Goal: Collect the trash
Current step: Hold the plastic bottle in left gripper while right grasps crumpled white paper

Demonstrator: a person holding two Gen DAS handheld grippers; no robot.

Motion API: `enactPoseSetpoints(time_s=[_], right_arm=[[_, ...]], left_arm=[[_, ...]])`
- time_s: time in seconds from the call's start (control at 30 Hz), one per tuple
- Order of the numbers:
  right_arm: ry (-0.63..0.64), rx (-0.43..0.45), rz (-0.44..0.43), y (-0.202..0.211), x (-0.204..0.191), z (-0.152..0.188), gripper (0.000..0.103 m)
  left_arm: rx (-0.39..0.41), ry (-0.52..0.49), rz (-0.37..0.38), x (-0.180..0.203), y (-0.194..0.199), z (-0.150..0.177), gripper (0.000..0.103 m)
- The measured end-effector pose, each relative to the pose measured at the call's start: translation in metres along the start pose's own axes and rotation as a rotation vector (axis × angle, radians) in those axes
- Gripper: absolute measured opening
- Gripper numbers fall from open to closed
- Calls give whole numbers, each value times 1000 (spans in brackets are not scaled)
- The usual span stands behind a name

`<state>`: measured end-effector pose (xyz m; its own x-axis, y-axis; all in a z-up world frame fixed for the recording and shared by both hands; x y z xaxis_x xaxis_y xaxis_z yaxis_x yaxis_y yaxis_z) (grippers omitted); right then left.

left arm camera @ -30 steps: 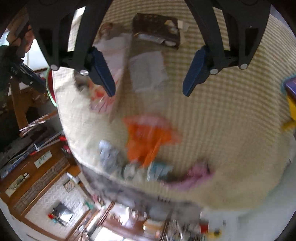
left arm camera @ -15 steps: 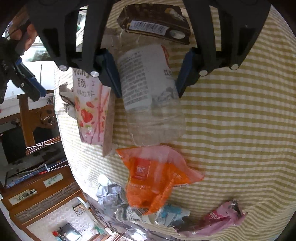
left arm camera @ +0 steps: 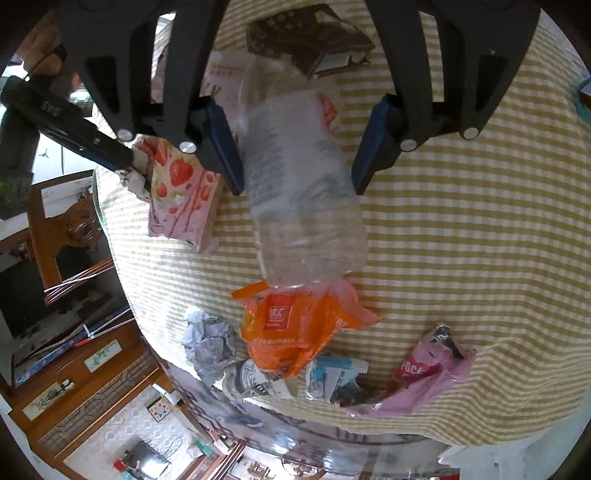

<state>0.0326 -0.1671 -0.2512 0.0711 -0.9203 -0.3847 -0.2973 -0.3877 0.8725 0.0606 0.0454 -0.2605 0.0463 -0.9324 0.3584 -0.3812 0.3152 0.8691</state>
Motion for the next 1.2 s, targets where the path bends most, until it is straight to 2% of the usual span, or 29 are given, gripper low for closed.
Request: enactPoseSetpoints(time_s=[0.5, 0.53, 0.57, 0.6, 0.63, 0.73, 0.9, 1.2], right_arm=[[-14, -42, -30, -17, 0, -5, 63], [-14, -41, -30, -17, 0, -5, 57], [-13, -40, -30, -17, 0, -6, 51], [-12, -39, -27, -17, 1, -6, 41], [-11, -33, -24, -17, 2, -7, 39], [10, 11, -10, -10, 2, -11, 34], [82, 104, 22, 10, -2, -16, 34], [40, 272, 13, 50, 7, -34, 34]], left_arm=[[-58, 62, 10, -2, -9, 21, 63], [-55, 59, 10, -1, -9, 22, 63], [-52, 60, 11, 0, -8, 22, 55], [-46, 61, 14, 0, -7, 21, 51], [-42, 64, 18, 0, -6, 19, 51], [-19, 51, 23, 3, 1, 16, 50], [60, 4, 35, 17, 24, 1, 49], [181, -34, 38, 35, 58, -26, 50]])
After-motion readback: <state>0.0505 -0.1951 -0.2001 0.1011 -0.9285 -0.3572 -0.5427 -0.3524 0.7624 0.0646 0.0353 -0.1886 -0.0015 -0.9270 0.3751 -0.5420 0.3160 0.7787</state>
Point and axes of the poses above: each gripper's, at about its wrist camera, not at the fingertips, and y roughly against the way its jaws point, x to its right, z to its underside, the point moved 7 cm from there along -y, roughly the way its jaws point, and after that the axes turned 1 degree about -y, right-handed, at the moved point
